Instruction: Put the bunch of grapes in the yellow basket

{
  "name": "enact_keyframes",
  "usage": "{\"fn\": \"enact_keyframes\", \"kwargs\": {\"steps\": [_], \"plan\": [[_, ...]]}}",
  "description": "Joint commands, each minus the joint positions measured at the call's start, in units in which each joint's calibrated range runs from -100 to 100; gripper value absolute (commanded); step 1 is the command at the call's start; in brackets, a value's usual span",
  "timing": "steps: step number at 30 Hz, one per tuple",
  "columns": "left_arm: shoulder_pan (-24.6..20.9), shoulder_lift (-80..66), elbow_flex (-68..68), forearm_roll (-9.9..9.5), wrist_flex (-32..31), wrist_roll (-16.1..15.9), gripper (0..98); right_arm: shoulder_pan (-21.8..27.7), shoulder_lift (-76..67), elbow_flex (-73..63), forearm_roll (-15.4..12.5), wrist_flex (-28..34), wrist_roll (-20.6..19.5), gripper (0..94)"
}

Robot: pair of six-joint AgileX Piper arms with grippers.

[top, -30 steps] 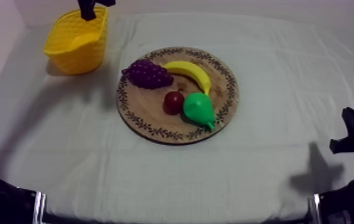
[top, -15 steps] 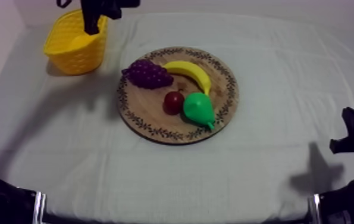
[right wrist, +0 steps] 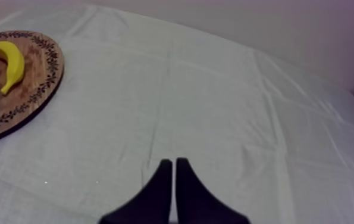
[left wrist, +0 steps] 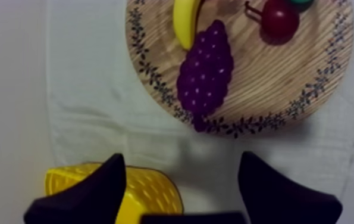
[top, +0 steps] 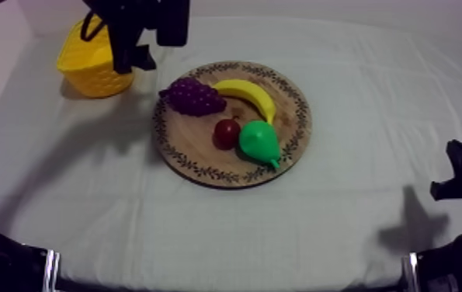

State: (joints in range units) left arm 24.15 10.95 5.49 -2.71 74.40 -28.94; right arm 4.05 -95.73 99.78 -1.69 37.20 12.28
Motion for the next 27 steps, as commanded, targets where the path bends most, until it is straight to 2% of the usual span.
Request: {"fn": "enact_keyframes", "kwargs": {"steps": [1,8,27], "plan": [[0.1,0.2,0.2,-0.31,-0.4,0.4,80.4,0.0,0.0,0.0,0.0,0.0,0.0,0.5],[0.6,1.3,0.1,-0.7,-1.9,1.3,85.2,0.0,0.0,0.0,0.0,0.0,0.0,0.5],[2.1,14.6,2.5,-1.47,-12.8,4.4,86.5,0.0,0.0,0.0,0.0,0.0,0.0,0.5]]}}
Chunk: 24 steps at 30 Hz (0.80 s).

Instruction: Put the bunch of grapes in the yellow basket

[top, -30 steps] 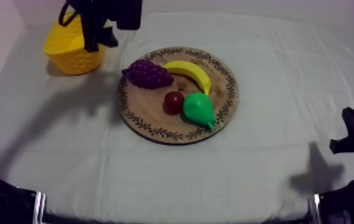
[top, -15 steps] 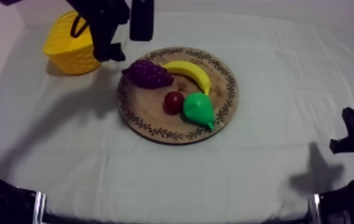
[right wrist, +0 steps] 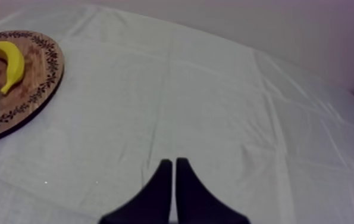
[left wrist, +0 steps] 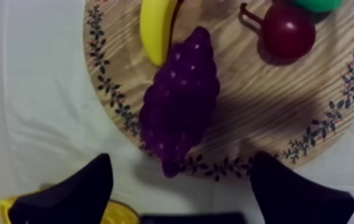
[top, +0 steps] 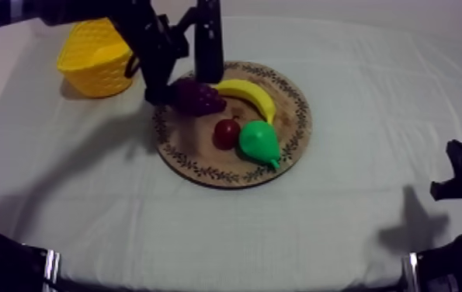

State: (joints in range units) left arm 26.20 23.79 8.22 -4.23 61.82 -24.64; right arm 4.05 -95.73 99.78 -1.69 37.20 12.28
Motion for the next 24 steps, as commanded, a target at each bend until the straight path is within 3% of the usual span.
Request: {"fn": "enact_keyframes", "kwargs": {"steps": [1,24], "plan": [[0.0,2.9,-0.5,0.08,-0.5,0.2,86.4,0.0,0.0,0.0,0.0,0.0,0.0,0.5],[1.3,18.2,-11.1,0.73,-0.7,0.7,84.7,0.0,0.0,0.0,0.0,0.0,0.0,0.5]]}}
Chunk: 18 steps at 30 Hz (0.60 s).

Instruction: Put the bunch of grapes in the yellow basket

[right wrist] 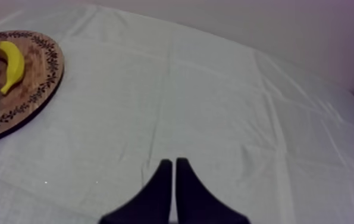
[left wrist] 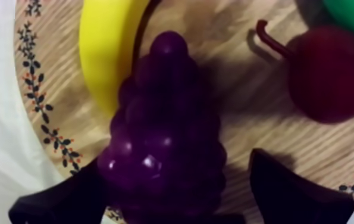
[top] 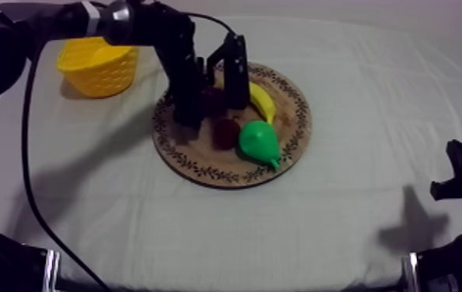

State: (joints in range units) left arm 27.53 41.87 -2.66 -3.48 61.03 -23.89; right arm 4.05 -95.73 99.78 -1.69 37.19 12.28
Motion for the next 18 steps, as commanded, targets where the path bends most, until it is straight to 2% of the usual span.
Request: {"fn": "enact_keyframes", "kwargs": {"steps": [1,11,13,18], "plan": [[0.0,0.3,-0.4,-0.01,0.2,0.0,84.6,0.0,0.0,0.0,0.0,0.0,0.0,0.5],[-0.1,0.7,-1.2,0.04,0.5,0.0,80.8,0.0,0.0,0.0,0.0,0.0,0.0,0.5],[-0.2,0.6,-1.2,0.08,0.5,0.1,75.9,0.0,0.0,0.0,0.0,0.0,0.0,0.5],[-0.4,0.5,-1.5,0.42,0.5,0.3,56.0,0.0,0.0,0.0,0.0,0.0,0.0,0.5]]}}
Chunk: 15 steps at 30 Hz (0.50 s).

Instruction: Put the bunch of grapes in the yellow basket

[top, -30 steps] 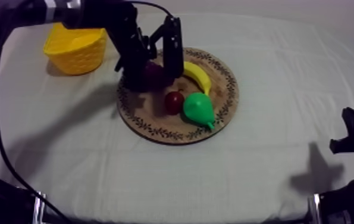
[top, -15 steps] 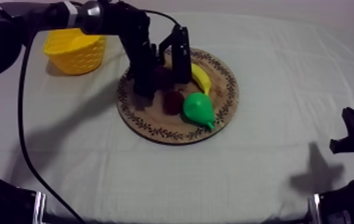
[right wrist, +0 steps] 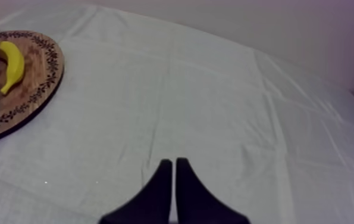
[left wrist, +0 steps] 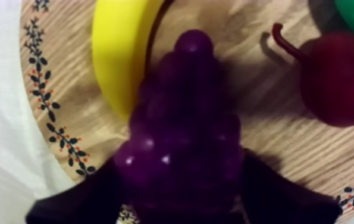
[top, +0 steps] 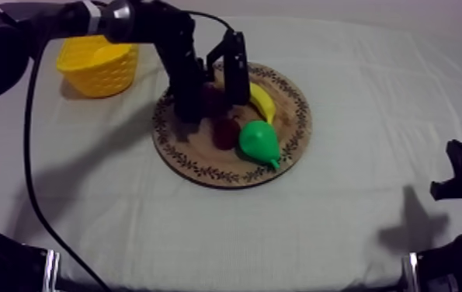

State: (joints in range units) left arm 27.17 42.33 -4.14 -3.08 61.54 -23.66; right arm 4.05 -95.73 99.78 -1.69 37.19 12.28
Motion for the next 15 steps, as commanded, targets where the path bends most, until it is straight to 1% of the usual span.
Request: {"fn": "enact_keyframes", "kwargs": {"steps": [1,3,7,15], "plan": [[0.0,0.0,0.0,0.05,0.0,0.1,53.2,0.0,0.0,0.0,0.0,0.0,0.0,0.5],[-0.1,0.0,-0.1,0.09,0.0,0.2,49.8,0.0,0.0,0.0,0.0,0.0,0.0,0.5],[-0.3,0.0,-0.1,0.18,0.0,0.4,46.5,0.0,0.0,0.0,0.0,0.0,0.0,0.5],[-0.4,-2.2,2.0,0.24,-1.4,0.8,45.0,0.0,0.0,0.0,0.0,0.0,0.0,0.5]]}}
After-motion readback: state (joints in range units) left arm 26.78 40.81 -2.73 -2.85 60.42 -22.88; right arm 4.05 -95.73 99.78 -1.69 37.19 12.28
